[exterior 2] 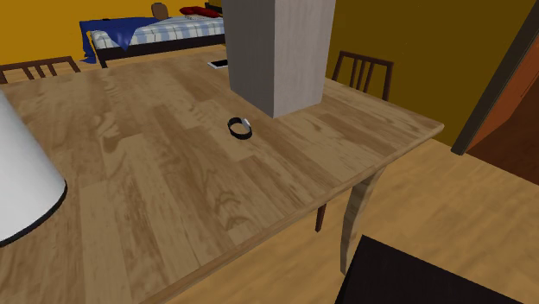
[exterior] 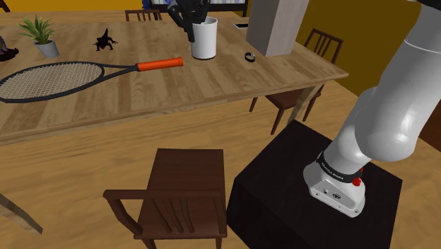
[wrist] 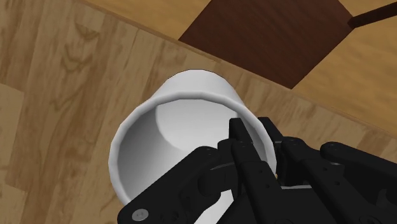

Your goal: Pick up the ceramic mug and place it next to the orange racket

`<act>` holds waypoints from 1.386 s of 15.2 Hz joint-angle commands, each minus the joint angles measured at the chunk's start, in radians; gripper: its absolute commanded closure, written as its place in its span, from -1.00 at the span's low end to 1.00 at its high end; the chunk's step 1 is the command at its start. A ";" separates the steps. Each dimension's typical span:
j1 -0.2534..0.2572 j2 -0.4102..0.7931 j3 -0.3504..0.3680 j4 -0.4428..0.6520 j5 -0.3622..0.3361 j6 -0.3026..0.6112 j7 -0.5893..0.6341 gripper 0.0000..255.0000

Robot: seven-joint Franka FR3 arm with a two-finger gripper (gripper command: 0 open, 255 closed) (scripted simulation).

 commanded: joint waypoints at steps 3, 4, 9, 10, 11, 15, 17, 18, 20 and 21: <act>-0.001 -0.012 0.000 -0.070 0.002 0.059 0.001 1.00; -0.001 -0.014 -0.001 -0.087 0.002 0.074 0.001 1.00; -0.002 -0.023 -0.001 -0.165 0.003 0.143 0.002 1.00; -0.002 -0.023 -0.001 -0.179 0.003 0.157 0.002 1.00; -0.003 -0.024 -0.001 -0.194 0.003 0.171 0.002 1.00; -0.003 -0.024 -0.002 -0.248 0.003 0.225 0.003 1.00; -0.003 -0.023 -0.002 -0.273 0.003 0.251 0.004 1.00; -0.003 -0.022 -0.002 -0.285 0.003 0.264 0.005 1.00; -0.003 -0.020 -0.002 -0.309 0.002 0.291 0.005 1.00; -0.003 -0.018 -0.002 -0.321 0.002 0.304 0.006 1.00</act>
